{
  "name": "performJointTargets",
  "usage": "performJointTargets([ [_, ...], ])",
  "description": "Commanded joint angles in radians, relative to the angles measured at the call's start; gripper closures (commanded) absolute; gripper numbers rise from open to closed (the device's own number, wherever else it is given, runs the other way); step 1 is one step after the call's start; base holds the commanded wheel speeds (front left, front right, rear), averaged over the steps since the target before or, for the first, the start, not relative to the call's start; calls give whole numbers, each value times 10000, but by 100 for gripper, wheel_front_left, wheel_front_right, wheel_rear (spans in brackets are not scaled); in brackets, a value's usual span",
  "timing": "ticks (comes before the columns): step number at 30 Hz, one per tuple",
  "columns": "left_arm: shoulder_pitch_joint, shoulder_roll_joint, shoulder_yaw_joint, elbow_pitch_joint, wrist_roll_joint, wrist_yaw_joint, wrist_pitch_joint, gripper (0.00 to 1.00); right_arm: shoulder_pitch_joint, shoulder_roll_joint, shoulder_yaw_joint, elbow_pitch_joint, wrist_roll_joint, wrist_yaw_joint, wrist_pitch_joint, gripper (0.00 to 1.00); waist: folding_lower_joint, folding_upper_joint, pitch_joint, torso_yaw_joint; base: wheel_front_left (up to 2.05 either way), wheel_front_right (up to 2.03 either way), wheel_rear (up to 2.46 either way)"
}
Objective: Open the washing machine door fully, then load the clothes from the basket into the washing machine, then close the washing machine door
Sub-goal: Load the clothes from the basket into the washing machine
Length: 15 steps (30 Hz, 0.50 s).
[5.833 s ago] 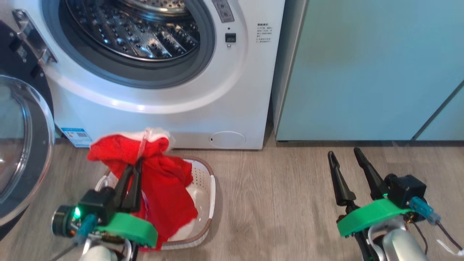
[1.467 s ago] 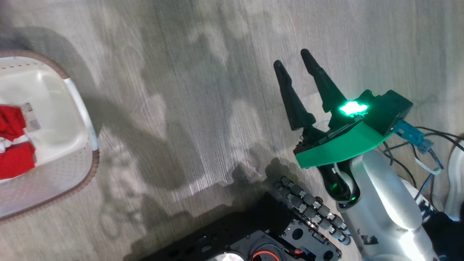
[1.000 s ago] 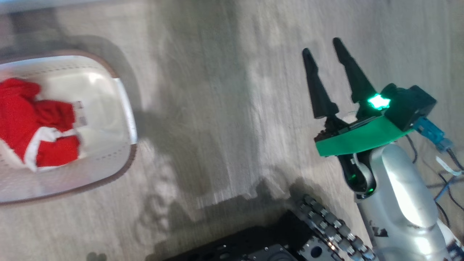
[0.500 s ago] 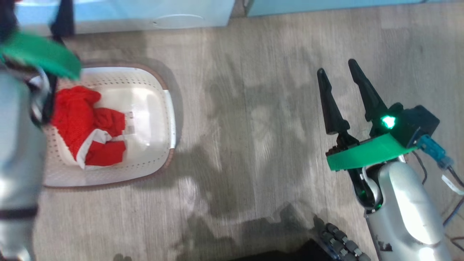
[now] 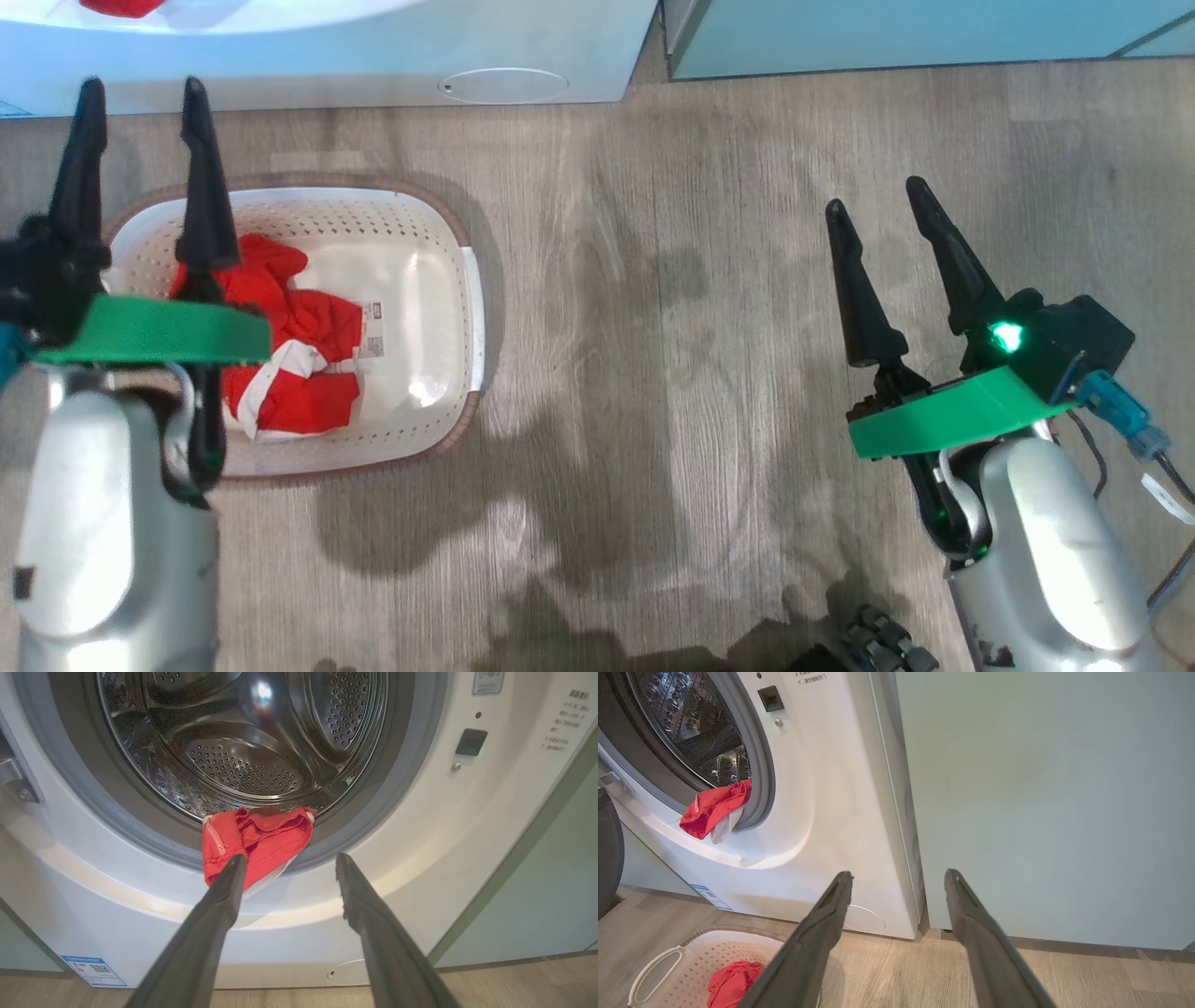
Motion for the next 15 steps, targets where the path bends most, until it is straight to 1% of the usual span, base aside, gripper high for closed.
performJointTargets([
  [1,103,64,404,-475,232,-71,-41,0,299,-4,160,-328,-94,0,-65,0,0,-1,-24,35,0,0,0],
  [5,503,-393,470,-517,699,-321,-41,0,345,-4,161,-299,-104,0,-65,0,0,-1,-77,57,0,0,0],
  [8,620,-649,530,-471,777,-462,-41,0,363,-4,143,-290,-74,0,-65,0,0,-1,-97,70,0,0,0],
  [15,624,-817,538,-411,1219,-588,-41,0,433,-4,139,-252,-48,0,-65,0,0,-1,-152,30,0,0,0],
])
